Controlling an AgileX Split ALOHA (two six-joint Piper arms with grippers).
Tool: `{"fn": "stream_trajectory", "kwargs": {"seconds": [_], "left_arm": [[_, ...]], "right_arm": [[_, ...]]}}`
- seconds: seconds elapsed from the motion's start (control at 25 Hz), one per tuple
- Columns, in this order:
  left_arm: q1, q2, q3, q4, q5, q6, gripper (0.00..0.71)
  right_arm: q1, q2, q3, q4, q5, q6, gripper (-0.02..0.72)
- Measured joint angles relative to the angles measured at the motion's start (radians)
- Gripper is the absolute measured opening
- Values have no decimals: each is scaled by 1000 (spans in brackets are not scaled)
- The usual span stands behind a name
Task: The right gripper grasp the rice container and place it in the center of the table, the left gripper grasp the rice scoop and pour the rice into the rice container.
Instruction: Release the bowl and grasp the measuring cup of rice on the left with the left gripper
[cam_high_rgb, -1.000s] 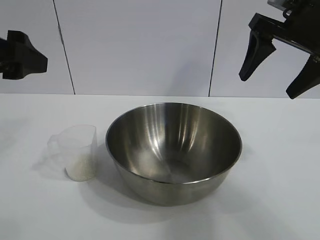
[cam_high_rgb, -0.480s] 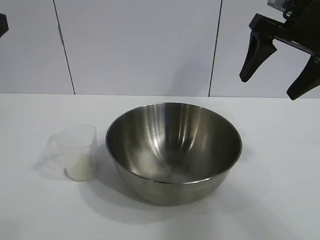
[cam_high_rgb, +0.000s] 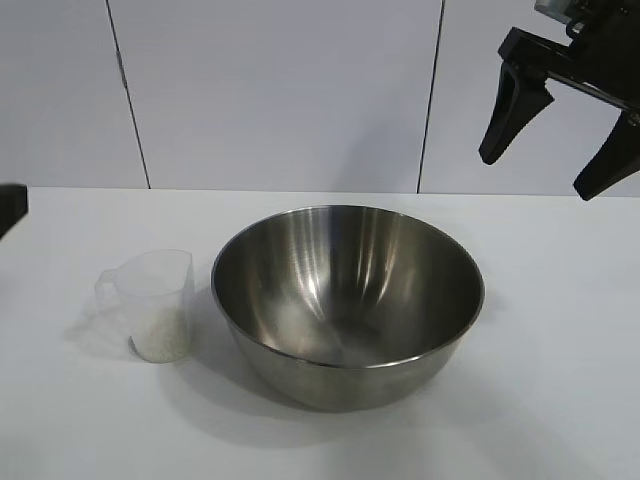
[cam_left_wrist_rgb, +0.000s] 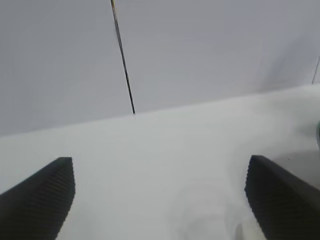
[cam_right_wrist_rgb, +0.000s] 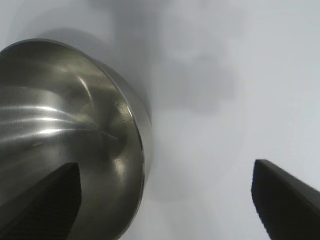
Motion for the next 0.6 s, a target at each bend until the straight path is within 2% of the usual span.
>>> {"fn": "stream_trajectory", "kwargs": {"seconds": [0.2,0.6], "left_arm": [[0,152,0,64,0,-4,662],[0,293,-25,70,-9,-7,654]], "right_arm": [[0,0,0,0,0,0,639],[0,0,0,0,0,0,639]]}}
